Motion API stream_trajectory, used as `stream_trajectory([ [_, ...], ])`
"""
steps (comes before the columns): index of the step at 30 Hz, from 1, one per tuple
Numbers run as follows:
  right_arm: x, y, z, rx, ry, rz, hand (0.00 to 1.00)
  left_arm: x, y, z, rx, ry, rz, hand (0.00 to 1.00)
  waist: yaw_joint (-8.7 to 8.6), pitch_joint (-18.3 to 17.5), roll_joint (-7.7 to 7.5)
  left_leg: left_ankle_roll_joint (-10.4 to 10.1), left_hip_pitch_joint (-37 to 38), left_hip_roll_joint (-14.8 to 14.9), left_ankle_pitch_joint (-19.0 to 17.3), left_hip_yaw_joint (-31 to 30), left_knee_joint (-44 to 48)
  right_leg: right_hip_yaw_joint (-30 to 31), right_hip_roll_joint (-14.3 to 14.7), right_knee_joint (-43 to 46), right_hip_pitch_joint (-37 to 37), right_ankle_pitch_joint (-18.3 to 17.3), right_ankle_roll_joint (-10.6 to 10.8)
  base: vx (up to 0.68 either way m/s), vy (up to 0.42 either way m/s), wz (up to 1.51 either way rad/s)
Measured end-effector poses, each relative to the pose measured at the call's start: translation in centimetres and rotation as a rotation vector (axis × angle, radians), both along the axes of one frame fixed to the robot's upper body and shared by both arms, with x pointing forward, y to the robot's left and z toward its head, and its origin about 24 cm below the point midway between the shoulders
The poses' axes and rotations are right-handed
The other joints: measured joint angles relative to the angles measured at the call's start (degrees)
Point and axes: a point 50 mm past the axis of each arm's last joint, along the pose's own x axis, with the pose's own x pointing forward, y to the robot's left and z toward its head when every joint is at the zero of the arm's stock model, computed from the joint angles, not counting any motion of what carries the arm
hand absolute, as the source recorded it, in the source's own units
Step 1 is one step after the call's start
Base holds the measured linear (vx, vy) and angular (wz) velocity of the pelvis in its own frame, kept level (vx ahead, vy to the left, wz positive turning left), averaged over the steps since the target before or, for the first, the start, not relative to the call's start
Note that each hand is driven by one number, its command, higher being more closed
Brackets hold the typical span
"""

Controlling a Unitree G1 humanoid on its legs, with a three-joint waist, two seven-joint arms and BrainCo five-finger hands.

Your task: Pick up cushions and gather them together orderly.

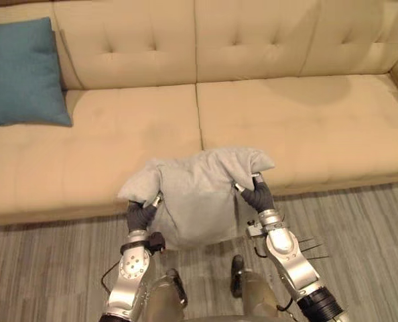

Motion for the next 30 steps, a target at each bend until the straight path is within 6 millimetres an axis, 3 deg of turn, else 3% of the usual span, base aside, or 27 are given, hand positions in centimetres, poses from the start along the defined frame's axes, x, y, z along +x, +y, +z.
stream_trajectory([
  [1, 0.0, 0.0, -0.1, -0.003, 0.005, 0.0, 1.0, -0.2, 0.1, -0.1, 0.002, 0.006, 0.001, 1.0, -0.45, 0.0, 0.18, 0.6, 0.8, -0.3, -0.3, -0.4, 0.0, -0.4, -0.5, 1.0, -0.1, -1.5, -1.2, 0.09, 0.043, 0.36],
  [3, -0.1, 0.0, -0.3, -0.019, 0.009, 0.005, 1.0, -0.2, 0.2, -0.2, 0.009, 0.009, 0.0, 1.0, -0.69, -0.2, 0.4, 0.5, 2.2, -0.5, -1.3, -1.7, -0.3, -1.2, 0.1, -4.9, -0.7, -4.1, -0.9, 0.13, -0.028, 0.35],
  [4, -0.2, -0.1, -0.4, -0.026, 0.011, 0.004, 1.0, -0.2, 0.3, -0.2, 0.012, 0.009, -0.001, 1.0, -0.73, -0.1, 0.66, 0.3, 2.4, -0.6, -1.4, -2.3, -0.8, -1.3, 0.8, -9.0, -0.7, -3.5, -0.6, 0.26, -0.103, 0.55],
  [6, -0.8, -0.7, -1.3, -0.048, 0.043, 0.001, 1.0, -0.2, 0.4, -0.2, 0.028, 0.012, -0.023, 1.0, -1.36, -0.9, -0.64, -1.6, 3.4, -1.9, -1.8, -5.3, -2.2, 0.2, 3.0, -24.2, -0.5, 2.5, 0.9, 0.36, -0.168, 0.77],
  [7, -1.0, -0.9, -1.6, -0.05, 0.056, -0.003, 1.0, -0.3, 0.3, -0.2, 0.032, 0.013, -0.034, 1.0, -1.5, -1.1, -1.02, -2.6, 3.7, -2.6, -2.2, -5.9, -2.0, 1.3, 2.9, -25.5, -0.4, 3.8, 0.4, 0.38, -0.226, 0.99],
  [8, -1.5, -1.6, -2.3, -0.068, 0.085, -0.021, 1.0, -0.3, -0.1, -0.6, 0.023, 0.032, -0.052, 1.0, -2.54, -1.1, -0.03, -4.5, 4.6, -2.7, -3.1, -8.3, -1.3, 2.6, 3.2, -22.8, -0.4, 8.5, -0.1, 0.43, -0.182, 0.72],
  [9, -1.8, -2.4, -2.9, -0.09, 0.124, -0.039, 1.0, -0.7, -0.8, -1.2, -0.006, 0.057, -0.058, 1.0, -2.48, -2.1, 3.01, -7.4, 5.2, -0.7, -2.3, -9.2, -1.5, 0.8, 4.3, -20.1, -0.5, 5.3, -1.2, 0.44, -0.163, 0.57],
  [11, -1.8, -2.7, -3.2, -0.097, 0.141, -0.042, 1.0, -0.6, -1.1, -1.2, -0.01, 0.055, -0.063, 1.0, -2.41, -2.3, 3.78, -9.7, 3.4, 0.9, 0.1, -11.3, 2.8, -0.4, 5.2, -18.3, -0.3, 3.1, -2.4, 0.44, -0.154, 0.07],
  [12, -1.7, -2.8, -3.2, -0.1, 0.14, -0.045, 1.0, -0.4, -1.2, -1.1, -0.015, 0.049, -0.072, 1.0, -2.13, -2.3, 3.88, -10.0, 1.2, 2.1, 2.3, -12.7, 8.2, -1.0, 6.2, -18.1, 0.4, 2.5, -3.3, 0.5, -0.21, -0.11],
  [14, -1.8, -3.3, -3.2, -0.101, 0.141, -0.064, 1.0, 0.0, -1.6, -1.4, -0.022, 0.064, -0.094, 1.0, -2.04, -2.3, 3.86, -9.0, -1.7, 3.6, 9.5, -13.6, 16.5, -1.0, 7.2, -20.3, 4.4, 1.9, -4.1, 0.39, -0.123, -0.17],
  [15, -1.8, -3.6, -3.1, -0.1, 0.138, -0.076, 1.0, 0.0, -1.7, -1.8, -0.02, 0.078, -0.109, 1.0, -1.76, -2.3, 3.8, -8.6, -2.3, 3.9, 9.4, -13.6, 19.9, -0.3, 7.2, -22.3, 7.1, 1.7, -4.4, 0.28, -0.044, -0.21],
  [18, -1.5, -4.1, -1.8, -0.082, 0.079, -0.099, 1.0, 0.4, -2.4, -1.5, -0.026, 0.062, -0.144, 1.0, -1.03, -2.4, 3.89, -3.8, -7.5, 3.7, 5.7, -12.2, 22.1, 1.6, 7.1, -26.7, 10.9, 1.5, -4.4, 0.26, 0.03, -0.25],
  [19, -1.5, -4.2, -1.6, -0.08, 0.072, -0.104, 1.0, 0.5, -2.5, -1.4, -0.026, 0.058, -0.151, 1.0, -0.69, -2.4, 3.88, -3.7, -8.6, 3.4, 4.9, -12.2, 21.1, 1.9, 7.0, -27.0, 11.2, 1.5, -4.4, 0.18, 0.119, -0.2],
  [21, -1.3, -4.3, -1.4, -0.077, 0.062, -0.107, 1.0, 0.6, -2.6, -1.3, -0.024, 0.057, -0.165, 1.0, -0.48, -2.4, 3.91, -3.7, -10.1, 0.7, 4.6, -12.8, 8.8, 2.4, 5.9, -27.2, 12.6, 1.6, -3.8, 0.13, 0.185, -0.21],
  [22, -1.3, -4.2, -1.4, -0.076, 0.062, -0.107, 1.0, 0.6, -2.6, -1.3, -0.024, 0.057, -0.165, 1.0, -0.45, -2.5, 4.06, -4.1, -9.2, 0.0, 6.3, -12.9, 3.6, 2.7, 5.8, -27.1, 12.8, 1.5, -2.5, 0.11, 0.257, -0.39],
  [23, -1.3, -4.0, -1.5, -0.064, 0.066, -0.108, 1.0, 0.6, -2.6, -1.3, -0.02, 0.054, -0.168, 1.0, -0.17, -2.9, 4.55, -3.0, -8.3, -0.5, 11.1, -12.7, -2.5, 4.3, 6.2, -27.3, 13.4, 0.2, 0.3, 0.1, 0.281, -0.37],
  [25, -1.3, -3.3, -1.4, -0.026, 0.066, -0.107, 1.0, 0.9, -2.0, -1.0, 0.014, 0.045, -0.174, 1.0, -0.35, -3.4, 3.33, -2.9, -8.3, -2.7, 11.1, -11.2, -3.1, 6.2, 4.0, -27.4, 12.4, 0.4, 1.2, 0.1, 0.284, -0.2],
  [27, -0.7, -2.5, -0.6, -0.007, 0.034, -0.093, 1.0, 1.4, -1.6, -0.5, 0.036, 0.026, -0.171, 1.0, -0.03, -3.4, 3.24, -2.0, -8.7, -4.5, 11.2, -9.0, -4.2, 7.8, 2.2, -27.5, 10.8, 0.7, 1.7, 0.02, 0.19, -0.2],
  [30, 0.8, -1.7, 1.4, -0.006, -0.052, -0.087, 1.0, 2.9, -1.4, 1.2, 0.066, -0.043, -0.158, 1.0, 0.6, -3.4, 3.25, -1.1, -10.4, -4.9, 11.2, -8.2, -4.3, 9.4, 1.9, -29.7, 9.3, 2.3, 3.3, -0.04, 0.074, -0.23],
])
